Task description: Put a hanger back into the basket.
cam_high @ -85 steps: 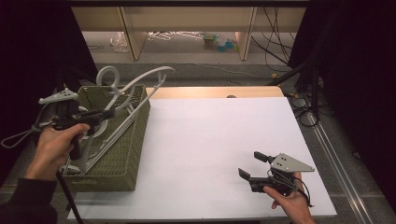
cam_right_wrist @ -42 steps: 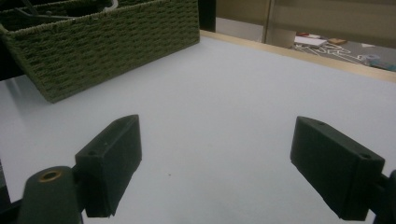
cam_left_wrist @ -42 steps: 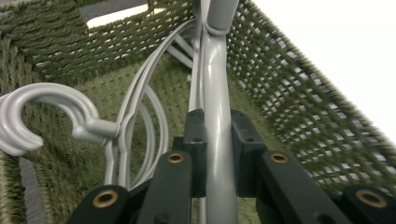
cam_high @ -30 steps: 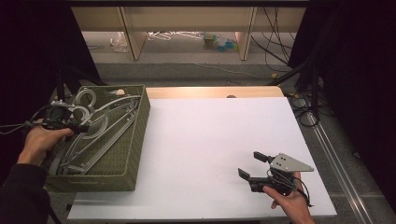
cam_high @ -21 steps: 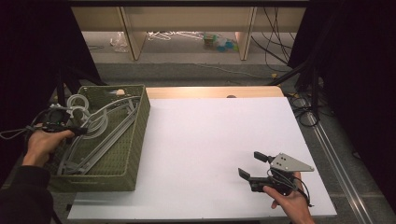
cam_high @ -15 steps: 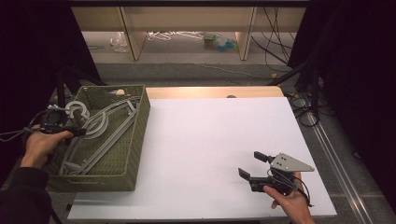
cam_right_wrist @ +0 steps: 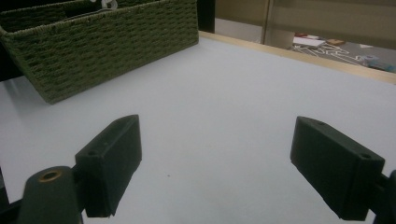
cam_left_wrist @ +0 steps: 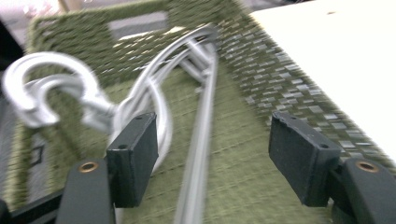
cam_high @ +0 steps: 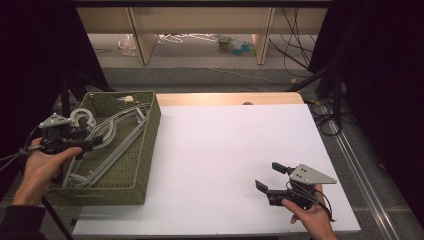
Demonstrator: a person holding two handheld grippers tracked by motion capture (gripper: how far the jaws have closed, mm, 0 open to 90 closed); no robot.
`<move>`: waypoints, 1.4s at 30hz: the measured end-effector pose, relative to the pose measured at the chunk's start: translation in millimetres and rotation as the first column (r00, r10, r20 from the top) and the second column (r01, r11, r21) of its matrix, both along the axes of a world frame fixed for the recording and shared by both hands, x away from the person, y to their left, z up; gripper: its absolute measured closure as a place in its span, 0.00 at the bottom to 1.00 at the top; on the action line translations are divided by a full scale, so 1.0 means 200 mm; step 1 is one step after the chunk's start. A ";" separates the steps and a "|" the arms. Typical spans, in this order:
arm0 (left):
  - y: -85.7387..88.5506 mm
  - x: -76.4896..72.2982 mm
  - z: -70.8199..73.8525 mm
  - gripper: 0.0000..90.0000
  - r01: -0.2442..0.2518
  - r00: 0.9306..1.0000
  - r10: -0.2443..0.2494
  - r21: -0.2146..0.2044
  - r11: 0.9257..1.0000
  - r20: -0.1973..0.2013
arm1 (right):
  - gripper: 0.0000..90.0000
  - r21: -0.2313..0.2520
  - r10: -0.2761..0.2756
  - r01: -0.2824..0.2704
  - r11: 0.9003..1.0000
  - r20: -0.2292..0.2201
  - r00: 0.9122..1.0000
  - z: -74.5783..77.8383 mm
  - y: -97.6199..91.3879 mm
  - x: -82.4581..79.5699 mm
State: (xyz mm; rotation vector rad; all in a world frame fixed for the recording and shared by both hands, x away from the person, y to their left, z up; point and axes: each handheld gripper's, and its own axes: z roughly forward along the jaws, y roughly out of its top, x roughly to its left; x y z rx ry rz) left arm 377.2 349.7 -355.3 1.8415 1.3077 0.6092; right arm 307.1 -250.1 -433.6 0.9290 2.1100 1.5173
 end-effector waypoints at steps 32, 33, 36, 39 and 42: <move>-0.63 -0.18 -0.02 0.25 0.246 0.957 -0.218 -0.134 0.960 0.194 | 0.20 0.001 0.003 -0.003 1.000 0.003 1.000 0.00 0.00 0.00; -0.64 -0.19 -0.03 0.25 0.254 0.955 -0.225 -0.146 0.956 0.191 | 0.20 0.003 0.003 -0.003 1.000 0.004 1.000 0.00 0.00 0.00; -0.70 -0.20 -0.06 0.24 0.273 0.949 -0.246 -0.128 0.953 0.195 | 0.20 0.004 0.003 -0.003 1.000 -0.005 1.000 0.00 0.00 0.00; -0.75 -0.21 -0.08 0.23 0.302 0.941 -0.271 -0.143 0.943 0.202 | 0.20 0.006 0.003 -0.003 1.000 -0.003 1.000 0.00 0.00 0.00; -0.79 -0.23 -0.10 0.21 0.332 0.930 -0.294 -0.156 0.930 0.221 | 0.20 -0.003 0.007 -0.007 1.000 0.000 1.000 0.00 0.00 0.00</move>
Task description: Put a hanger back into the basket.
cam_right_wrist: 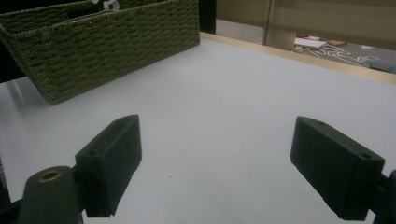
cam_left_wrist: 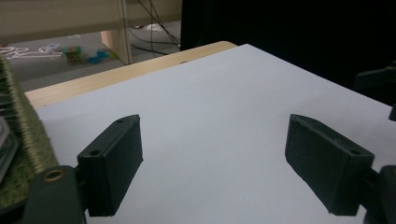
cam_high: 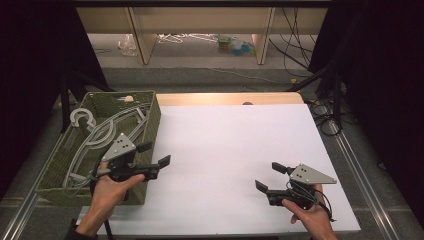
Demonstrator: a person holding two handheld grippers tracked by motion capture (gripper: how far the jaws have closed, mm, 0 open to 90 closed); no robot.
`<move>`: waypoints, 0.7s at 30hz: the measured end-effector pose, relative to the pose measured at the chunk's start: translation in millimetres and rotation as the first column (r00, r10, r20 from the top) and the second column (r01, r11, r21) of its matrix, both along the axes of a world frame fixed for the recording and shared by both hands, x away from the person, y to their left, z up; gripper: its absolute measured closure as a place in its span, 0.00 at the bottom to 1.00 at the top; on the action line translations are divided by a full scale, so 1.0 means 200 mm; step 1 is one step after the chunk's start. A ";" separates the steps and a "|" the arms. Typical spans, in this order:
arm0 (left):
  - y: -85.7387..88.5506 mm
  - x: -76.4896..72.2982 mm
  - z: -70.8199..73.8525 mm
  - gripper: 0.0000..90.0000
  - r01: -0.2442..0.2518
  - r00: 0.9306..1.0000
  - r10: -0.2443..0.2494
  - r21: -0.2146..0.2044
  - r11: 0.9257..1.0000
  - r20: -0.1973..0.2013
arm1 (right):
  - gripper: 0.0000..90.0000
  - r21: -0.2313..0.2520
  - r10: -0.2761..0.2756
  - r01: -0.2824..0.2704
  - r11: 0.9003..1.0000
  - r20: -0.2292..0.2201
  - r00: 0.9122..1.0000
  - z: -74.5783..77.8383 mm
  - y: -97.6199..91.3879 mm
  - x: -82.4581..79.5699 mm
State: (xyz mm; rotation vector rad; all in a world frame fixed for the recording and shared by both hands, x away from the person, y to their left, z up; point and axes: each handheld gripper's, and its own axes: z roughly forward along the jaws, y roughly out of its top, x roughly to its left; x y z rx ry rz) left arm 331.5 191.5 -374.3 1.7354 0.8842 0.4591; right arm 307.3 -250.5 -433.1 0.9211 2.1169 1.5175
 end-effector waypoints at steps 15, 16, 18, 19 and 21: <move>-0.15 -0.08 -0.09 0.18 0.075 0.996 -0.075 -0.006 0.997 0.055 | 0.20 -0.006 0.012 -0.012 1.000 -0.008 1.000 0.00 0.00 0.00; -0.16 -0.09 -0.10 0.18 0.069 0.996 -0.069 0.002 0.998 0.059 | 0.20 -0.008 0.014 -0.014 1.000 -0.011 1.000 0.00 0.00 0.00; -0.17 -0.10 -0.12 0.18 0.057 0.995 -0.058 0.011 0.998 0.080 | 0.20 -0.006 0.017 -0.017 1.000 -0.008 1.000 0.00 0.00 0.00; -0.18 -0.10 -0.14 0.19 0.054 0.993 -0.058 0.040 0.998 0.104 | 0.20 -0.007 0.013 -0.014 1.000 -0.007 1.000 0.00 0.00 0.00; -0.18 -0.11 -0.17 0.19 0.063 0.993 -0.068 0.056 0.996 0.091 | 0.20 -0.009 0.015 -0.015 1.000 -0.003 1.000 0.01 0.00 0.00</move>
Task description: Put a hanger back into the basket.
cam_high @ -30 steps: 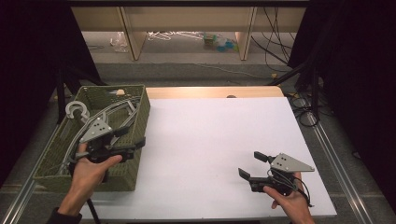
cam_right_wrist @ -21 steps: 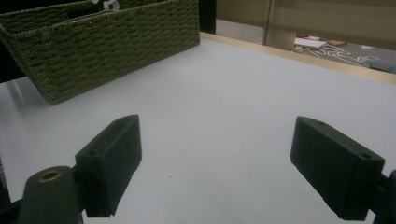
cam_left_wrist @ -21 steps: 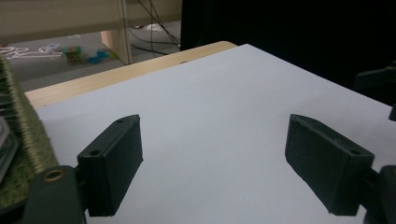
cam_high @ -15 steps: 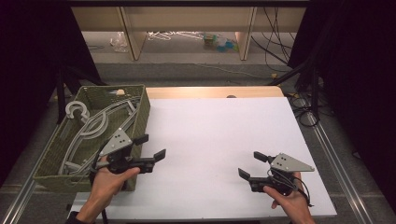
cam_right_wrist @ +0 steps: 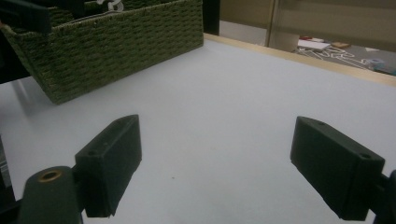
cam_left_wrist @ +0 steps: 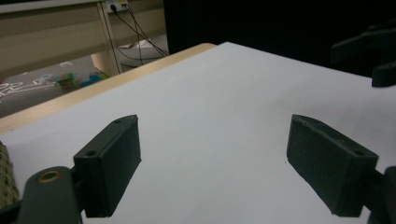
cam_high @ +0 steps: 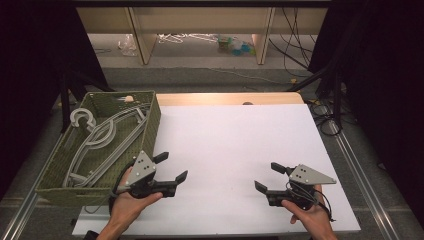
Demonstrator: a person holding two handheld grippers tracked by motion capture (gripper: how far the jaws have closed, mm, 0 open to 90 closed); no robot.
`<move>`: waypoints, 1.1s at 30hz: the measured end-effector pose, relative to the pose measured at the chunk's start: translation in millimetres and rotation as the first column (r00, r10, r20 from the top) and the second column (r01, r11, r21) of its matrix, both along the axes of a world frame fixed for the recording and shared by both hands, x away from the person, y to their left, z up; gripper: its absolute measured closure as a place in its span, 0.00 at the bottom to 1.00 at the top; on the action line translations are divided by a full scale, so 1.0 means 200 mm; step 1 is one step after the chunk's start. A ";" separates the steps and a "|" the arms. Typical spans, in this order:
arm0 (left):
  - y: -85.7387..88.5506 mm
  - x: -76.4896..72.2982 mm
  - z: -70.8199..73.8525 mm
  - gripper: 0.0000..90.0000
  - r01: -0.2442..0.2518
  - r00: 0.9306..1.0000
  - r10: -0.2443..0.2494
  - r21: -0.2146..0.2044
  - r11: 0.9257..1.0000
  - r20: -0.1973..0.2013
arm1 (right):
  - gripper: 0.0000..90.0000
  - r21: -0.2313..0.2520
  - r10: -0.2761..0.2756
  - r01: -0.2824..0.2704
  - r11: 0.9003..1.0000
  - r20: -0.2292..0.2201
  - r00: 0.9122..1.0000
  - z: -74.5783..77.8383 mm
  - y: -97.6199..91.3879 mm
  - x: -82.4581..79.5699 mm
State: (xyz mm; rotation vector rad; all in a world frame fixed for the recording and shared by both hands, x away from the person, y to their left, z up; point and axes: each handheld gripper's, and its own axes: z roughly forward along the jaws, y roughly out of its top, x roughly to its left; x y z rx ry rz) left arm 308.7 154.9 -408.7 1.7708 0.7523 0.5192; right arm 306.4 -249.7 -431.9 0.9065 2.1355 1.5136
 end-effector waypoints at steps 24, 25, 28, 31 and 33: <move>0.06 -0.06 -0.15 0.18 0.011 0.998 -0.013 -0.028 1.000 -0.066 | 0.18 -0.005 -0.008 0.008 1.000 0.006 1.000 0.01 -0.02 -0.08; 0.05 -0.07 -0.15 0.18 0.016 0.998 -0.018 -0.028 0.999 -0.066 | 0.18 -0.001 -0.001 0.001 1.000 0.001 1.000 0.01 -0.01 -0.08; 0.05 -0.07 -0.15 0.18 0.024 0.998 -0.025 -0.024 0.999 -0.059 | 0.18 -0.001 0.002 -0.002 1.000 0.003 1.000 0.01 -0.01 -0.08; 0.06 -0.07 -0.15 0.18 0.018 0.998 -0.019 -0.023 1.000 -0.059 | 0.18 -0.005 -0.010 0.010 1.000 0.007 1.000 0.01 -0.02 -0.08; 0.06 -0.07 -0.15 0.18 0.012 0.998 -0.014 -0.036 0.999 -0.066 | 0.18 -0.005 -0.011 0.011 1.000 0.007 1.000 0.01 -0.02 -0.08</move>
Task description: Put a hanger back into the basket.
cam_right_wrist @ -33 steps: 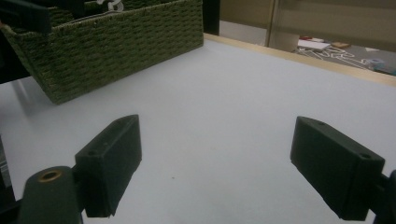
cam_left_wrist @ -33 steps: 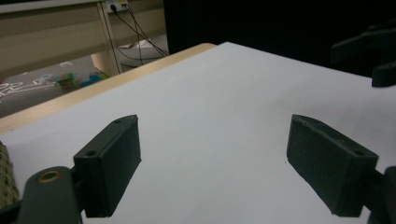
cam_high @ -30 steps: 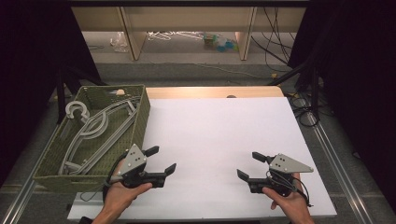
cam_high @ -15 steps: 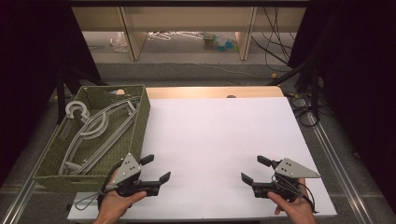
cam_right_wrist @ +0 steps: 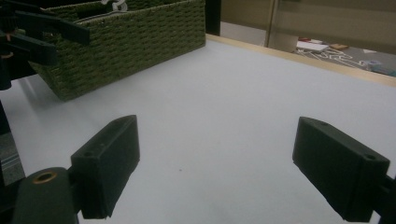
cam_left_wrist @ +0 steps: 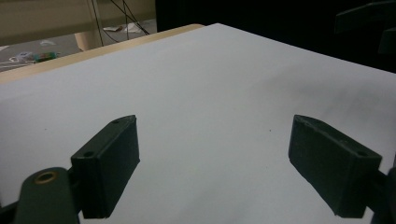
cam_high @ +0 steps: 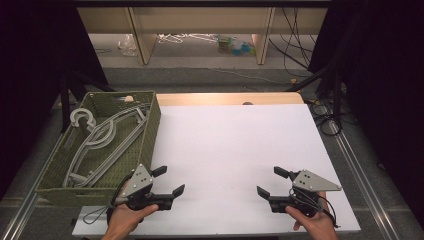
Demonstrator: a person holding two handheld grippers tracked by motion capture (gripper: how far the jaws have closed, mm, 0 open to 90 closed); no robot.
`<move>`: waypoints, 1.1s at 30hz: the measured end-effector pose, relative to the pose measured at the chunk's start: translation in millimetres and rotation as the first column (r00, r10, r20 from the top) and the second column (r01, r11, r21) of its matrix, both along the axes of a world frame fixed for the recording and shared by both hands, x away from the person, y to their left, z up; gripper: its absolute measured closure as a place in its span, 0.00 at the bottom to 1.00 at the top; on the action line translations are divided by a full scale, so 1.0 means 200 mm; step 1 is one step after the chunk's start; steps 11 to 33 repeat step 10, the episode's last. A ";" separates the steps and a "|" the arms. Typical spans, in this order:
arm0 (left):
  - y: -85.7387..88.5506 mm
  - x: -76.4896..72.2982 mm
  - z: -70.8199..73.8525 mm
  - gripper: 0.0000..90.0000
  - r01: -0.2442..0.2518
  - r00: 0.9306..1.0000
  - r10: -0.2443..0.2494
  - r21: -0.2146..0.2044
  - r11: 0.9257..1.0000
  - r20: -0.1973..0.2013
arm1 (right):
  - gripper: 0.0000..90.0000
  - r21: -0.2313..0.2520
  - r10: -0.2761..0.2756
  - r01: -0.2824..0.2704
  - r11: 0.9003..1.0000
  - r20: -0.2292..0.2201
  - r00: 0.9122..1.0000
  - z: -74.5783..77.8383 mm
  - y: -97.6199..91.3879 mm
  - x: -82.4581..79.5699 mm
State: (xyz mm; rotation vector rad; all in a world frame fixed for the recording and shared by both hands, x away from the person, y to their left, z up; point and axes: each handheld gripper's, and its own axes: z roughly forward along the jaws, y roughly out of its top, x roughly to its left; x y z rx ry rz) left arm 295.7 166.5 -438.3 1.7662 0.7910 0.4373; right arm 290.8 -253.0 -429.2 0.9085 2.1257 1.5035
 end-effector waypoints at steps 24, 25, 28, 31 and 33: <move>0.01 0.00 0.01 0.18 -0.012 1.000 0.012 -0.016 1.000 0.006 | 0.18 -0.002 0.008 -0.008 1.000 0.017 1.000 0.00 0.01 0.00; 0.01 0.00 0.01 0.18 -0.012 1.000 0.012 -0.016 1.000 0.006 | 0.18 -0.002 0.008 -0.008 1.000 0.017 1.000 0.00 0.01 0.00; 0.01 0.00 0.01 0.18 -0.012 1.000 0.012 -0.016 1.000 0.006 | 0.18 -0.002 0.008 -0.008 1.000 0.017 1.000 0.00 0.01 0.00; 0.01 0.00 0.01 0.18 -0.012 1.000 0.012 -0.016 1.000 0.006 | 0.18 -0.002 0.008 -0.008 1.000 0.017 1.000 0.00 0.01 0.00; 0.01 0.00 0.01 0.18 -0.012 1.000 0.012 -0.016 1.000 0.006 | 0.18 -0.002 0.008 -0.008 1.000 0.017 1.000 0.00 0.01 0.00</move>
